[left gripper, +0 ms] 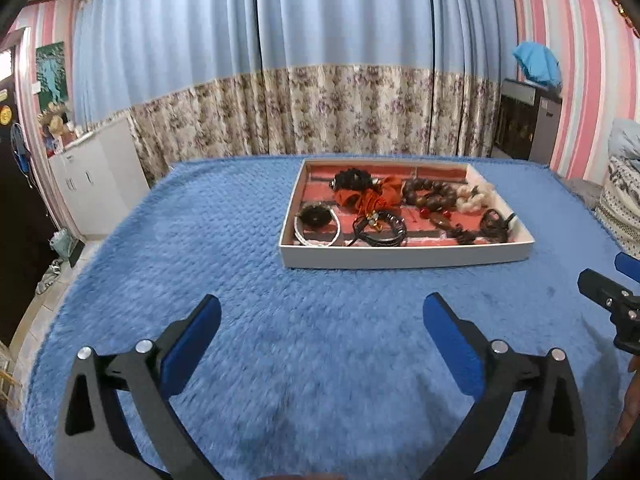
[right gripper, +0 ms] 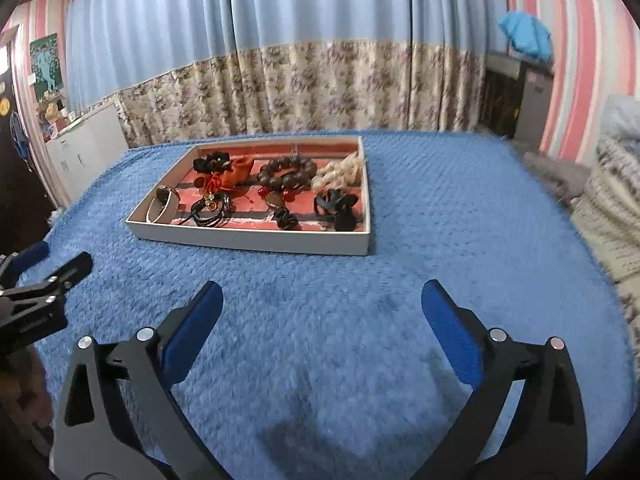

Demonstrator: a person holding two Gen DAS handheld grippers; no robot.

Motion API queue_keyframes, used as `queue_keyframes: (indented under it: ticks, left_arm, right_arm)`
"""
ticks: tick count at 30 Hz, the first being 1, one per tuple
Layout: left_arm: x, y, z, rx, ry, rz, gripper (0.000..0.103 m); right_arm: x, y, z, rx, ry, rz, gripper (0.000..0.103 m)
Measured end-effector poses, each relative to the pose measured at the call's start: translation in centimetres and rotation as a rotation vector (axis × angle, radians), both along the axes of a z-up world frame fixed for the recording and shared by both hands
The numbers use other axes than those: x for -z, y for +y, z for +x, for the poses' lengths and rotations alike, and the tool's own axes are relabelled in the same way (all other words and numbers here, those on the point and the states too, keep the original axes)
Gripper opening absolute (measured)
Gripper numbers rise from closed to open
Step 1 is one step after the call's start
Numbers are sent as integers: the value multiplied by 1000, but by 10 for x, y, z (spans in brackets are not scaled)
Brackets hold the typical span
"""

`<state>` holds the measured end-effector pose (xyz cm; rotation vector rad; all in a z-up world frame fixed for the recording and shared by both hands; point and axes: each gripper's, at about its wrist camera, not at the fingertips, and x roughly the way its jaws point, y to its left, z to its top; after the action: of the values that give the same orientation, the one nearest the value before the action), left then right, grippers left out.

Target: Organize jewelry

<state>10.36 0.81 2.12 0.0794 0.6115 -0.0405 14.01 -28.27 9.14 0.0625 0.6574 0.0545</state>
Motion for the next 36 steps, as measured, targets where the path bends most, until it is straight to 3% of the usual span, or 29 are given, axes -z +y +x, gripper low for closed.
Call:
queue_keyframes:
  ticks: [2, 6, 14, 17, 19, 36]
  left_arm:
    - [-7, 2, -17, 5, -23, -30, 99]
    - [-11, 6, -42, -27, -52, -17, 99]
    - [-2, 12, -87, -23, -95, -17, 99]
    - [3, 15, -94, -27, -115, 28, 99]
    - [5, 22, -94, -23, -97, -10, 99]
    - [4, 34, -66, -59, -114, -14, 99]
  right_arm:
    - [-9, 3, -18, -9, -26, 10, 98]
    - [-17, 8, -50, -27, -62, -10, 98]
    - [1, 16, -98, -2, -78, -10, 98]
    - [8, 14, -99, 9, -67, -12, 98]
    - [10, 11, -97, 14, -62, -7, 98]
    - [12, 17, -65, -27, -52, -33, 98]
